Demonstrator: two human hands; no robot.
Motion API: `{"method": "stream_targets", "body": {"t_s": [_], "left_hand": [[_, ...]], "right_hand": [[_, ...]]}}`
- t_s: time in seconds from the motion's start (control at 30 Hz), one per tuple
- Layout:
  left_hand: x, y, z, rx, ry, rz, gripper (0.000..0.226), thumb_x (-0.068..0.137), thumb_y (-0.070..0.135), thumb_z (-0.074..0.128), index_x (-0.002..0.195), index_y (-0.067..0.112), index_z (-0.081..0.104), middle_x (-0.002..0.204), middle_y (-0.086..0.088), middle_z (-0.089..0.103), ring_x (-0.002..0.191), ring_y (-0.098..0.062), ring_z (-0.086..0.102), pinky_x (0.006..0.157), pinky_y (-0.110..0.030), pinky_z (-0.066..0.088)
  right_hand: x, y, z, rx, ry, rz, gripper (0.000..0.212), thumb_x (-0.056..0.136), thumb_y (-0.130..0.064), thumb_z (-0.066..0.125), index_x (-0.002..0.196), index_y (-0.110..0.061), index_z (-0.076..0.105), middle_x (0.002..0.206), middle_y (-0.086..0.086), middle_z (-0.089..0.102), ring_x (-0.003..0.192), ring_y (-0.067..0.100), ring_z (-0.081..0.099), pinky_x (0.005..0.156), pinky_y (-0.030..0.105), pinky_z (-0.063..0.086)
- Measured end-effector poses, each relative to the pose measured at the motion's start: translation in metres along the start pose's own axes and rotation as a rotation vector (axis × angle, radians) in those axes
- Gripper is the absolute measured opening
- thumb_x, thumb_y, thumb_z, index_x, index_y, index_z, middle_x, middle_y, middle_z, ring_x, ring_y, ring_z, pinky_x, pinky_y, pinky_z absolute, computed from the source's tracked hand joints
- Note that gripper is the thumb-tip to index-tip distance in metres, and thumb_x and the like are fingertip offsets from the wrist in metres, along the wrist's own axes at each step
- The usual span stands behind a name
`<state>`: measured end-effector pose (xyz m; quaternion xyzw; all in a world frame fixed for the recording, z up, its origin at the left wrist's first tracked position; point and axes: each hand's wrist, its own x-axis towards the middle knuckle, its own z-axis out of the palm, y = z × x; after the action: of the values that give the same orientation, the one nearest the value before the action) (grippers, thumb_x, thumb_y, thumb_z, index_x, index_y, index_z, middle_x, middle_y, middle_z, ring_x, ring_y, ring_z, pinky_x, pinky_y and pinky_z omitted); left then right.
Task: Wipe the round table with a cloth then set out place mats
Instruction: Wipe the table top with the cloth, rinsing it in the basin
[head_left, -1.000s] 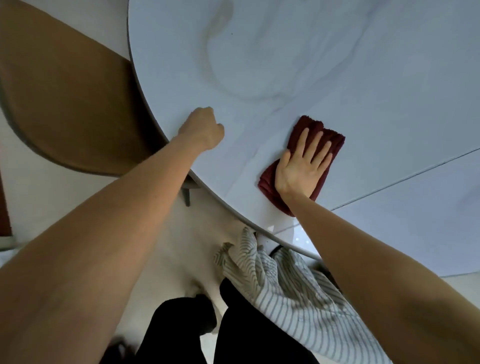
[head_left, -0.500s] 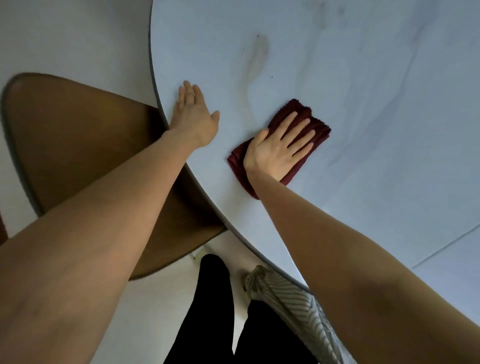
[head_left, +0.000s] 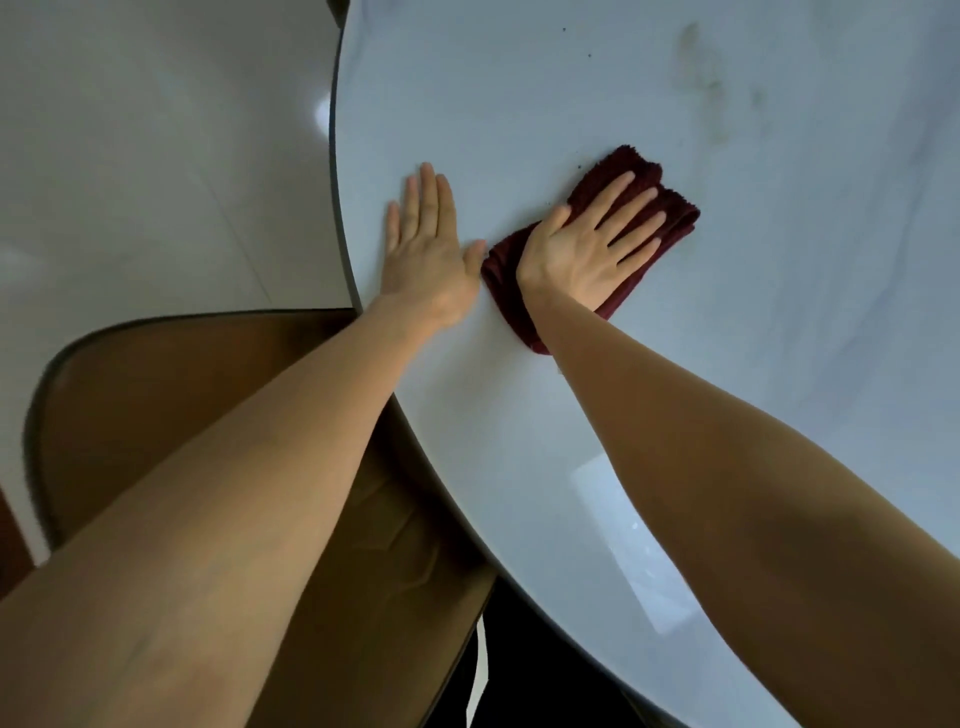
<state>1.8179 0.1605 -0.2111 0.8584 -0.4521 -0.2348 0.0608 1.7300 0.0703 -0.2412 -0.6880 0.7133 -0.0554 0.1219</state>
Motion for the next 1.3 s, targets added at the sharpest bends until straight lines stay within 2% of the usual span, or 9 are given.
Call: {"method": "stream_targets", "body": {"t_s": [0.17, 0.43, 0.53, 0.67, 0.87, 0.97, 1.1, 1.23, 1.3], "left_hand": [[0.007, -0.005, -0.002, -0.039, -0.017, 0.034, 0.068, 0.103, 0.034, 0.026, 0.151, 0.005, -0.012, 0.158, -0.011, -0.02, 0.146, -0.021, -0.02, 0.117, -0.036, -0.015], [0.02, -0.014, -0.008, -0.06, -0.044, 0.024, 0.067, 0.104, 0.032, 0.026, 0.151, 0.008, -0.015, 0.157, -0.007, -0.025, 0.145, -0.018, -0.022, 0.117, -0.034, -0.015], [0.021, -0.013, -0.011, -0.085, -0.057, 0.011, 0.064, 0.104, 0.031, 0.024, 0.151, 0.008, -0.012, 0.158, -0.007, -0.022, 0.146, -0.018, -0.02, 0.117, -0.034, -0.014], [0.021, -0.014, -0.017, -0.129, -0.057, 0.006, 0.059, 0.104, 0.025, 0.021, 0.152, 0.007, -0.005, 0.16, -0.008, -0.016, 0.147, -0.017, -0.015, 0.119, -0.033, -0.009], [-0.006, -0.01, -0.014, -0.093, -0.073, -0.053, 0.061, 0.104, 0.034, 0.02, 0.152, 0.004, -0.003, 0.16, -0.011, -0.013, 0.148, -0.019, -0.011, 0.12, -0.034, -0.005], [-0.033, -0.009, 0.001, -0.024, -0.047, -0.077, 0.065, 0.104, 0.041, 0.019, 0.152, 0.005, -0.007, 0.159, -0.011, -0.018, 0.147, -0.022, -0.017, 0.119, -0.037, -0.01], [-0.044, -0.017, 0.003, -0.067, -0.035, -0.032, 0.064, 0.104, 0.04, 0.021, 0.153, 0.009, -0.008, 0.158, -0.01, -0.02, 0.146, -0.022, -0.019, 0.118, -0.037, -0.012], [-0.041, -0.024, -0.002, -0.202, -0.089, 0.011, 0.06, 0.105, 0.036, 0.023, 0.154, 0.013, -0.003, 0.159, -0.007, -0.018, 0.146, -0.019, -0.018, 0.118, -0.034, -0.011], [-0.043, -0.026, 0.0, -0.214, -0.094, 0.022, 0.06, 0.105, 0.036, 0.024, 0.154, 0.014, -0.002, 0.159, -0.006, -0.018, 0.146, -0.018, -0.018, 0.118, -0.033, -0.011]], "right_hand": [[0.055, -0.031, -0.006, 0.003, -0.089, -0.26, 0.062, 0.1, -0.034, 0.023, 0.155, -0.017, 0.0, 0.162, 0.01, -0.004, 0.149, 0.029, -0.007, 0.121, 0.042, -0.006], [0.101, -0.045, -0.01, -0.083, -0.261, -1.0, 0.058, 0.096, -0.032, 0.021, 0.154, -0.032, 0.018, 0.162, 0.001, 0.009, 0.15, 0.025, 0.003, 0.121, 0.036, -0.001], [0.092, -0.028, -0.012, -0.108, -0.289, -1.139, 0.06, 0.094, -0.037, 0.021, 0.154, -0.03, 0.019, 0.162, 0.002, 0.013, 0.15, 0.024, 0.007, 0.122, 0.036, 0.002], [0.063, 0.014, -0.016, -0.128, -0.314, -1.218, 0.061, 0.095, -0.038, 0.023, 0.154, -0.025, 0.019, 0.162, 0.005, 0.013, 0.149, 0.025, 0.008, 0.122, 0.037, 0.002], [-0.012, 0.113, -0.036, -0.181, -0.354, -1.263, 0.06, 0.098, -0.036, 0.026, 0.155, -0.021, 0.019, 0.162, 0.007, 0.013, 0.15, 0.026, 0.006, 0.121, 0.044, 0.006], [-0.041, 0.137, -0.044, -0.16, -0.321, -1.168, 0.059, 0.098, -0.036, 0.026, 0.155, -0.021, 0.018, 0.162, 0.007, 0.012, 0.15, 0.026, 0.005, 0.121, 0.044, 0.006], [-0.046, 0.119, -0.041, -0.112, -0.228, -0.975, 0.06, 0.098, -0.036, 0.026, 0.155, -0.021, 0.015, 0.162, 0.006, 0.011, 0.15, 0.026, 0.005, 0.122, 0.042, 0.004], [-0.034, 0.065, -0.024, -0.008, -0.135, -0.602, 0.06, 0.099, -0.032, 0.023, 0.155, -0.019, 0.01, 0.162, 0.008, 0.006, 0.15, 0.026, 0.002, 0.122, 0.039, -0.002], [-0.021, 0.031, -0.02, 0.064, -0.146, -0.529, 0.059, 0.1, -0.03, 0.022, 0.155, -0.018, 0.007, 0.162, 0.009, 0.004, 0.15, 0.025, 0.001, 0.122, 0.037, -0.003]]}}
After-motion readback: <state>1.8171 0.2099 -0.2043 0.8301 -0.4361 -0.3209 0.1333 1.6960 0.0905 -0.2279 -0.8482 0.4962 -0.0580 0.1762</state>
